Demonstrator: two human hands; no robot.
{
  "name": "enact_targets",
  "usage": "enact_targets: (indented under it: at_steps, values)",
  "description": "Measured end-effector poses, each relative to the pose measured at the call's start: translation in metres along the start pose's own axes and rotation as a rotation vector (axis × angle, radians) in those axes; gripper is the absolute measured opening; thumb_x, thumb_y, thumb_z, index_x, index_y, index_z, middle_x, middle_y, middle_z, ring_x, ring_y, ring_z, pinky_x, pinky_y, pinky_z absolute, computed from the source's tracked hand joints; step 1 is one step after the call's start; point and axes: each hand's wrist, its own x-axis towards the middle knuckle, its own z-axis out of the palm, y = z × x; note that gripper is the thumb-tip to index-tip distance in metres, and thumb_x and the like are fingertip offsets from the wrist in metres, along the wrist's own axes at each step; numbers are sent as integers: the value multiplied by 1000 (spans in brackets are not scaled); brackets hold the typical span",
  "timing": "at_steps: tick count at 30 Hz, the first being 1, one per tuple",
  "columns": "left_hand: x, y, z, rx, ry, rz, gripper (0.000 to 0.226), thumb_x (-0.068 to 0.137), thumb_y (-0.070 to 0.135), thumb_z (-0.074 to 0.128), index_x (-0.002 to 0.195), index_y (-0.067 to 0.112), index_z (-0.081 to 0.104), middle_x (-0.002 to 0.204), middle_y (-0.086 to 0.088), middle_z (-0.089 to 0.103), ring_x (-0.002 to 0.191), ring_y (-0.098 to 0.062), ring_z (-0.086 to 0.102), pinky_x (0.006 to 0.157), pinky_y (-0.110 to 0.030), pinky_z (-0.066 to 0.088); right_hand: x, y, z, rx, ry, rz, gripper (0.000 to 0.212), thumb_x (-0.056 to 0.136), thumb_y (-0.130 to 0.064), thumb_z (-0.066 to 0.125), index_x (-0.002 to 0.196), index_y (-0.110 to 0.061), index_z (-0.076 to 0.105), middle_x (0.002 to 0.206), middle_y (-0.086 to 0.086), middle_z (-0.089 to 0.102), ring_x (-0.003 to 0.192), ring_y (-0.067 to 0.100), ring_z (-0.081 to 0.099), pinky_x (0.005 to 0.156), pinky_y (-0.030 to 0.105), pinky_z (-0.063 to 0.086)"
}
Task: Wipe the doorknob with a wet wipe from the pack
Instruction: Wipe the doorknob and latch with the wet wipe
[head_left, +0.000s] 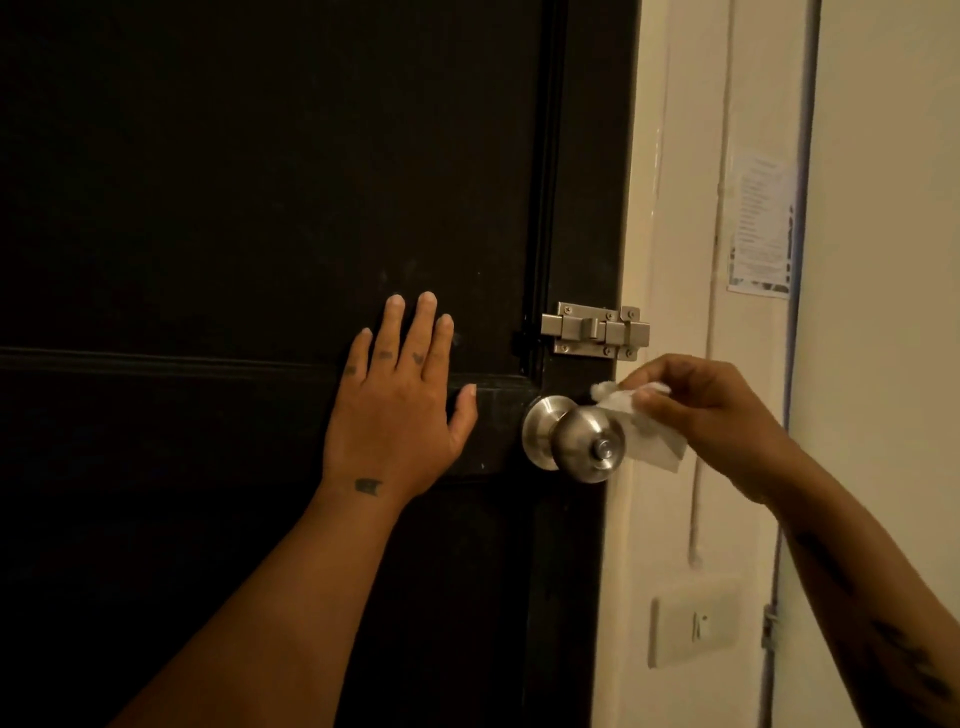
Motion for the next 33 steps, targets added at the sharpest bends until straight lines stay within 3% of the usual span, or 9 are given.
enact_targets:
  at_steps: [3,8,13,16,22,26,29,33]
  values:
    - [2,-1,0,3,-4,-1,63,86,44,29,133,5,44,143,-17,41,132,-36,38,101,-49,38,-2,1,6,73,150,19,21,89,-3,48,85,-19,61,89,-7,64,79,7,62,63,19,50]
    - [1,0,-1,-10,-16,-2,63,86,43,29,134,5,42,144,-18,40,133,-36,36,102,-50,37,-21,3,31,167,31,36,21,93,-10,42,96,-15,62,94,-1,64,80,3,61,66,17,50]
    - [2,0,-1,-13,-17,1,63,86,43,28,133,5,43,143,-18,40,132,-36,37,101,-49,37,-30,7,8,418,198,94,13,85,-23,49,83,-22,62,87,-4,64,80,13,60,64,25,52]
    - [2,0,-2,-19,-18,3,63,86,43,28,134,5,42,144,-18,40,132,-37,37,102,-50,36,-27,11,14,321,312,149,18,92,-11,43,87,-19,59,93,0,60,86,19,57,69,28,50]
    - [5,0,-4,-37,-26,10,63,86,43,28,133,3,43,143,-19,40,132,-38,36,101,-51,36,-43,10,48,397,212,262,19,93,-11,41,92,-12,60,93,7,64,83,21,60,66,29,49]
    - [3,2,-4,-25,-24,14,63,85,43,28,133,4,44,143,-19,41,132,-37,37,101,-51,37,-70,7,44,434,349,214,14,90,-10,47,88,-13,60,85,3,65,77,18,61,65,29,51]
    - [3,1,-2,-24,-22,8,63,85,43,28,132,4,45,142,-18,42,131,-37,38,101,-51,38,-61,4,39,335,460,138,16,90,-9,47,87,-19,59,91,1,62,85,18,58,71,31,49]
    - [3,-1,-3,-24,-19,13,64,85,44,28,133,4,44,143,-18,41,132,-37,37,101,-50,37,-47,-2,53,162,389,-15,16,87,-5,52,93,-18,60,103,-1,60,94,9,57,67,21,52]
